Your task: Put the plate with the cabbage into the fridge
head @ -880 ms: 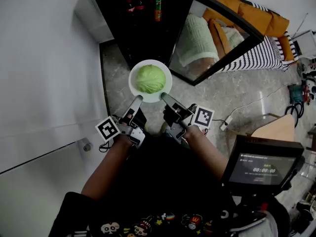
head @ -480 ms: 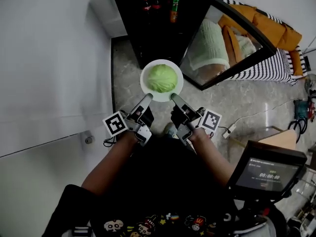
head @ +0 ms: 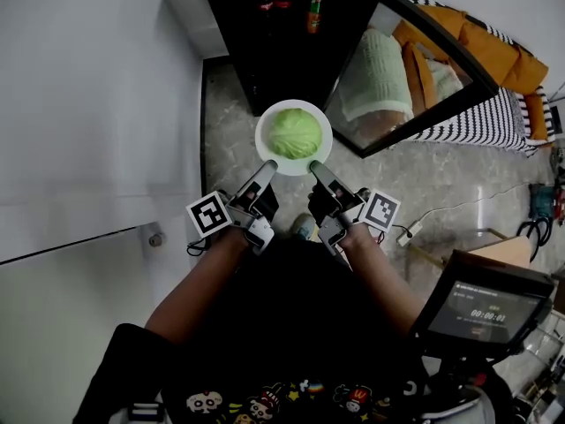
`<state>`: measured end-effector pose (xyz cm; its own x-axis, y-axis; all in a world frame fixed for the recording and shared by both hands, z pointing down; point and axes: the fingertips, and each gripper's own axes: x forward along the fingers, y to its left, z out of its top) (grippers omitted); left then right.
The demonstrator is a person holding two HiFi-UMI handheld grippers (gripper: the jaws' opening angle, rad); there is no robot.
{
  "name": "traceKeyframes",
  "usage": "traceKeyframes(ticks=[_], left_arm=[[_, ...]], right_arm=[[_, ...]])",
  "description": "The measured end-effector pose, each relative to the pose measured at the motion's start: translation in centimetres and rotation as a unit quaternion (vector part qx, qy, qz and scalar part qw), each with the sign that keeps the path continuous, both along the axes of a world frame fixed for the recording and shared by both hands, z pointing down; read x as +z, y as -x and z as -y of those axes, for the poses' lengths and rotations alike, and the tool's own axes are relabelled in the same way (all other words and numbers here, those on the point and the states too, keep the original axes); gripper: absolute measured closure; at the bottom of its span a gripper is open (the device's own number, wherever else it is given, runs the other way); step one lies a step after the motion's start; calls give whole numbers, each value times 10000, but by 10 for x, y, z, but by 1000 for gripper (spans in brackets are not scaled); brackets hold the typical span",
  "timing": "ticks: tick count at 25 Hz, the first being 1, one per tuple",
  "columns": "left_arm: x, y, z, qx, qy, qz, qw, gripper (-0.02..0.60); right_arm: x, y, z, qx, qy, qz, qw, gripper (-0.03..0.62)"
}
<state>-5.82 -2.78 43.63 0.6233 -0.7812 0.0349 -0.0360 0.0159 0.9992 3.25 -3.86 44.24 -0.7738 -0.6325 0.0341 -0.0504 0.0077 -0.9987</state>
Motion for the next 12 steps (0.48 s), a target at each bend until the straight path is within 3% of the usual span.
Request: traceKeyframes(ticks=[12], left_arm=[[4,3,-2,-190,-75,-33,9998,572]], right_arm=[[3,3,0,-182,40,-56,9998,579]])
